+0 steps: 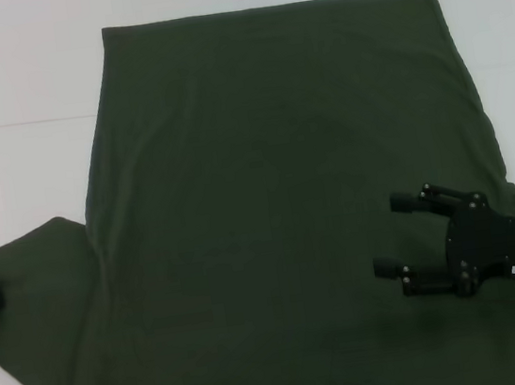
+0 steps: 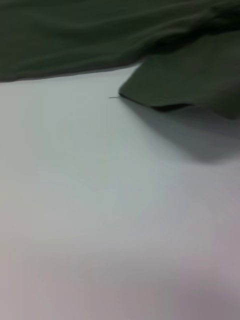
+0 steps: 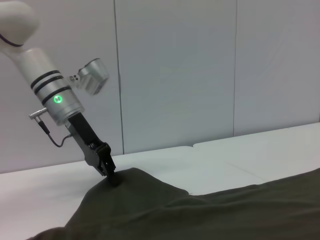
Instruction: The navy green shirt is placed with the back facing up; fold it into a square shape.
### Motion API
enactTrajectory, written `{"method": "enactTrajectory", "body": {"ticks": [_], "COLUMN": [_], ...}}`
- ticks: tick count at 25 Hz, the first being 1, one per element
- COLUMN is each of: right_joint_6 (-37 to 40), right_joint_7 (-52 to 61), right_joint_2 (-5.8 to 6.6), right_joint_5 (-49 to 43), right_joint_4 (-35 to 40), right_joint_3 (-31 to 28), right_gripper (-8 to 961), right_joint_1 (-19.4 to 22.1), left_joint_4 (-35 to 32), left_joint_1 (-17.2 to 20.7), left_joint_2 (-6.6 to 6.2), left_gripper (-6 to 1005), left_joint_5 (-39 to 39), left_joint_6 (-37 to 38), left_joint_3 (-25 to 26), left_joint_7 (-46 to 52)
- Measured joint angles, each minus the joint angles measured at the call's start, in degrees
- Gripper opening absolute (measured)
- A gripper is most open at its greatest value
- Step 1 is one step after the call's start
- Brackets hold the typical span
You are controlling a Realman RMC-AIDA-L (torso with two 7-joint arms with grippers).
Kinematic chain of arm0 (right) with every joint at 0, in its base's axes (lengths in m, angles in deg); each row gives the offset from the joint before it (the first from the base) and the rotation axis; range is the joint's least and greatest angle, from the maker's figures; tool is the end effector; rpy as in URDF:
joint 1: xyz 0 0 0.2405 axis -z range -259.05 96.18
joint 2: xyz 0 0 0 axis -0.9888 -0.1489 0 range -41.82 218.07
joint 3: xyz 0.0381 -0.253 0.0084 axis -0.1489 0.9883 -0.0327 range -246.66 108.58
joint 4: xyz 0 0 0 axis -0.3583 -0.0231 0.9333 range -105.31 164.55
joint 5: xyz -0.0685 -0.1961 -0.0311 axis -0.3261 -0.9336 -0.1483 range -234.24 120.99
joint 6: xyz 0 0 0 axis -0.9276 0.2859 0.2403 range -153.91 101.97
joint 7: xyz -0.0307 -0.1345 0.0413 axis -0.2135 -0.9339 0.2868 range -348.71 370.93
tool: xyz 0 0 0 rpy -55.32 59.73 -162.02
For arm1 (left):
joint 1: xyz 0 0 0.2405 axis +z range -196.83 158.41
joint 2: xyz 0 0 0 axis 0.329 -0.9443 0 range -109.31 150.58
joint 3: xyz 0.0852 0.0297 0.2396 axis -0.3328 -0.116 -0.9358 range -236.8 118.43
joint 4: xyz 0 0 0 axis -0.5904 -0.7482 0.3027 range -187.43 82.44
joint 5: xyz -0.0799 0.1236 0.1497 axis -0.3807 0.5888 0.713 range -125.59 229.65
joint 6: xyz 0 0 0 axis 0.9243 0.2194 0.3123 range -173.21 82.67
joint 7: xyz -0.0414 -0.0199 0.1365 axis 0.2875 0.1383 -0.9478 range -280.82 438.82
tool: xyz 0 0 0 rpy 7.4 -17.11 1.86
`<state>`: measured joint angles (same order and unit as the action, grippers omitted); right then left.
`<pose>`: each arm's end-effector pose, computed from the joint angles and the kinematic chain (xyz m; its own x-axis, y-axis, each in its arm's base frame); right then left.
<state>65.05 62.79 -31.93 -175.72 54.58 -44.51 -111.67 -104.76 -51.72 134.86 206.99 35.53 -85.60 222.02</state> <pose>0.2784 0.3062 -0.0229 0.8081 -0.0957 -0.5812 -0.3135 -0.9052 -0.2869 -0.3541 0.3452 0.0969 0.1058 0.9025 0.4175 0.9402 0.0460 -0.3376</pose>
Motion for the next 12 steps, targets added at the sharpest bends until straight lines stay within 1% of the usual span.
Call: {"method": "enactTrajectory", "body": {"ticks": [5, 12], "right_joint_6": [0.3, 0.8], "right_joint_7": [0.0, 0.0], "right_joint_2": [0.00, 0.00], "right_joint_5": [0.2, 0.2], "right_joint_4": [0.0, 0.0], "right_joint_3": [0.0, 0.1], "right_gripper": [941, 940], "right_joint_1": [0.0, 0.0], "left_joint_4": [-1.9, -3.9], "left_joint_1": [0.0, -0.4], "left_joint_2": [-0.48, -0.59], "left_gripper": [-1, 8], "left_joint_5": [-0.1, -0.2], "left_joint_6": [1.6, 2.6], "left_joint_3": [2.1, 2.2], "left_joint_7": [-0.8, -0.9]}}
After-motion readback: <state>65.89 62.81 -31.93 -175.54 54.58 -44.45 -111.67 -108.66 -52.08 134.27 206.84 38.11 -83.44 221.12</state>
